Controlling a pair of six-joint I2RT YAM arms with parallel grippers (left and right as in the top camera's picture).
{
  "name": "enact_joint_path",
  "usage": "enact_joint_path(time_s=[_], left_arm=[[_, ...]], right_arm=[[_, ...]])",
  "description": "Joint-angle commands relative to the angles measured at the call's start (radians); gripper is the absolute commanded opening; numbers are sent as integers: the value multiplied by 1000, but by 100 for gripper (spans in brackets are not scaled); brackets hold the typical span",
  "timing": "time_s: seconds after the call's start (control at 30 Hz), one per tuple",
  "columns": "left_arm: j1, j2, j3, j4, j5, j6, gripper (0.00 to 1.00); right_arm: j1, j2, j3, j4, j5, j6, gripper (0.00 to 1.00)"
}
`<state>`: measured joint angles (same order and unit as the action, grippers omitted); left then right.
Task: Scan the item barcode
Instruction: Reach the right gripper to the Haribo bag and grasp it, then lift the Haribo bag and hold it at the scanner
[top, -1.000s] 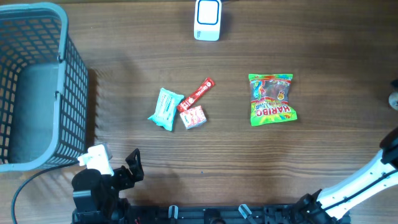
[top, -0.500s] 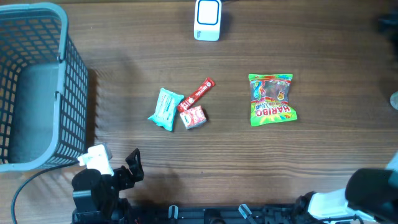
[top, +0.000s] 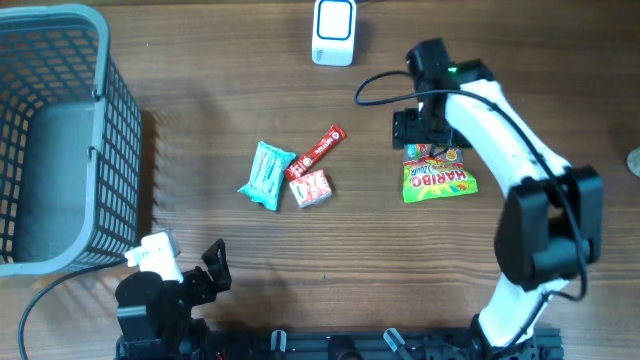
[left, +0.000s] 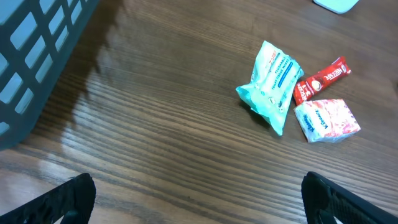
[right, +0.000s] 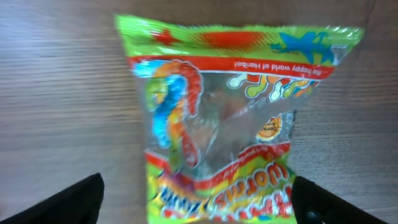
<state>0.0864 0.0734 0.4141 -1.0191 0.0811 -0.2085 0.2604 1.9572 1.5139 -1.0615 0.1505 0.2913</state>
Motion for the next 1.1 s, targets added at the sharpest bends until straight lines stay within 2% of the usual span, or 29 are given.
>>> enact_joint_path(time_s=[0.0, 0.13, 0.27, 0.37, 0.43, 0.5, 0.57, 0.6, 0.7, 0.8, 0.83, 0.93, 1.07], left_arm=[[5, -7, -4, 1, 15, -9, 100], [5, -7, -4, 1, 15, -9, 100], [5, -7, -4, 1, 15, -9, 100], [5, -7, -4, 1, 15, -9, 100], [5, -7, -4, 1, 15, -9, 100], [5, -7, -4, 1, 15, -9, 100], [5, -7, -4, 1, 15, -9, 100], [5, -7, -4, 1, 15, -9, 100], [5, -7, -4, 1, 15, -9, 100], [5, -7, -4, 1, 15, -9, 100], [5, -7, -4, 1, 15, -9, 100], [5, -7, -4, 1, 15, -9, 100], [5, -7, -4, 1, 15, -9, 100]], right_arm=[[-7, 63, 1, 1, 83, 26, 95], [-7, 113, -42, 33, 105, 24, 95], [-7, 130, -129, 94, 105, 27, 81], [-7, 130, -147, 108, 105, 36, 60], [-7, 130, -136, 101, 119, 67, 40], [-7, 130, -71, 17, 111, 127, 22], [-5, 130, 64, -127, 59, 153, 13], [-5, 129, 163, -225, -32, 142, 6], [-9, 127, 383, -413, -429, 6, 4], [-17, 126, 464, -510, -917, -218, 4], [-16, 126, 463, -532, -1015, -273, 4], [-12, 127, 438, -516, -1229, -455, 4], [-11, 128, 405, -423, -1551, -850, 4]])
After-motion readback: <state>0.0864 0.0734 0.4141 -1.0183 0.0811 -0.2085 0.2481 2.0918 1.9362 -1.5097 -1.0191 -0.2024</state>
